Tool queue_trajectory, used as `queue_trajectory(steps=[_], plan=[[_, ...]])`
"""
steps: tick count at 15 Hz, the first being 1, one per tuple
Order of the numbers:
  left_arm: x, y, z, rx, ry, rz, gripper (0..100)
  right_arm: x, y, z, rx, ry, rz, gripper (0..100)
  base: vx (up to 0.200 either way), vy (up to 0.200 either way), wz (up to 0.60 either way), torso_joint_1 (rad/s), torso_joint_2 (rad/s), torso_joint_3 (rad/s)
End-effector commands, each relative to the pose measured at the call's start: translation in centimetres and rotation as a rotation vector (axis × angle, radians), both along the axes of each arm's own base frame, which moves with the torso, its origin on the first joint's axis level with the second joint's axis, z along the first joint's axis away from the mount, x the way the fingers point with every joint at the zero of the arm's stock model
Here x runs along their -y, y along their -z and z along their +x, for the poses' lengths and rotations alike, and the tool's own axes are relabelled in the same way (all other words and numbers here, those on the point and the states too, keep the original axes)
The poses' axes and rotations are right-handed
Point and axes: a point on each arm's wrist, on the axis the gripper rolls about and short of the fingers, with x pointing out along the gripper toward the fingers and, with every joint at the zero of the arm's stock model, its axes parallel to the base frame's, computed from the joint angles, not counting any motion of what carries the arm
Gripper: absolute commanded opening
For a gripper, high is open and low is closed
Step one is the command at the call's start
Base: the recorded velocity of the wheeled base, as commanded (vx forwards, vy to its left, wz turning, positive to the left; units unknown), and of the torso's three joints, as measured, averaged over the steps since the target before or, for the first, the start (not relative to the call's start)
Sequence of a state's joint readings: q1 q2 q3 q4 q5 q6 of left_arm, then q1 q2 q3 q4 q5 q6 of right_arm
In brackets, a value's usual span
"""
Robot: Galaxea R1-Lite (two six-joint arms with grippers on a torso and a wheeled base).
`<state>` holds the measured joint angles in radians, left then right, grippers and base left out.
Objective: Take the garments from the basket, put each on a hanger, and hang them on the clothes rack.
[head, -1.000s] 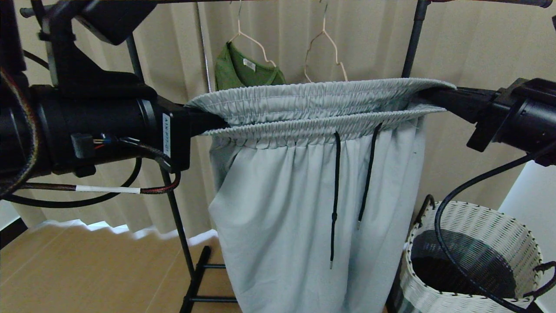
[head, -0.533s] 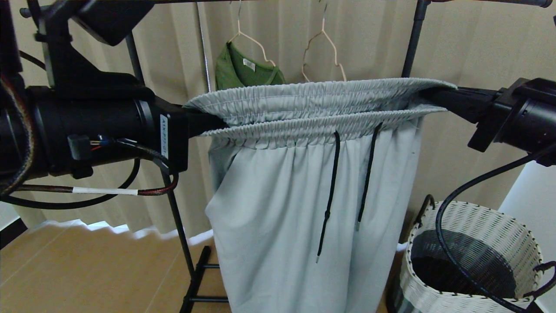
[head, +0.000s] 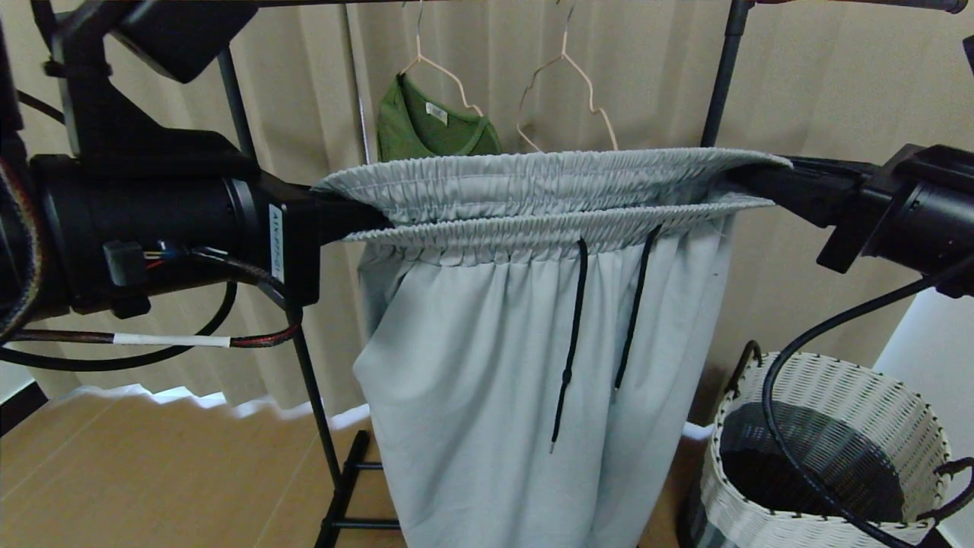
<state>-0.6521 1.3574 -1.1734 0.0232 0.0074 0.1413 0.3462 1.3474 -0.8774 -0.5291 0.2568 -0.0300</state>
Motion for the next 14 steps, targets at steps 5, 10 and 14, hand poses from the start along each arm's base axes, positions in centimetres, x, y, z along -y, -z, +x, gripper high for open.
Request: queue_trajectory(steps=[5, 10, 14], plan=[[0.0, 1.2, 1.3, 0.012, -0.224, 0.066, 0, -0.2, 1.7, -0.6, -0.009, -0.052, 0.0, 100, 0.0, 0.0, 0.0, 0.0, 0.0, 0.0], [0.1, 1.8, 2.5, 0.02, -0.33, 0.087, 0, -0.2, 2.8, -2.7, -0.025, -0.242, -0.014, 100, 0.0, 0.0, 0.0, 0.0, 0.0, 0.0], [0.1, 1.9, 2.5, 0.018, -0.33, 0.089, 0, -0.1, 3.5, -2.7, -0.049, -0.238, -0.021, 100, 0.0, 0.0, 0.0, 0.0, 0.0, 0.0]])
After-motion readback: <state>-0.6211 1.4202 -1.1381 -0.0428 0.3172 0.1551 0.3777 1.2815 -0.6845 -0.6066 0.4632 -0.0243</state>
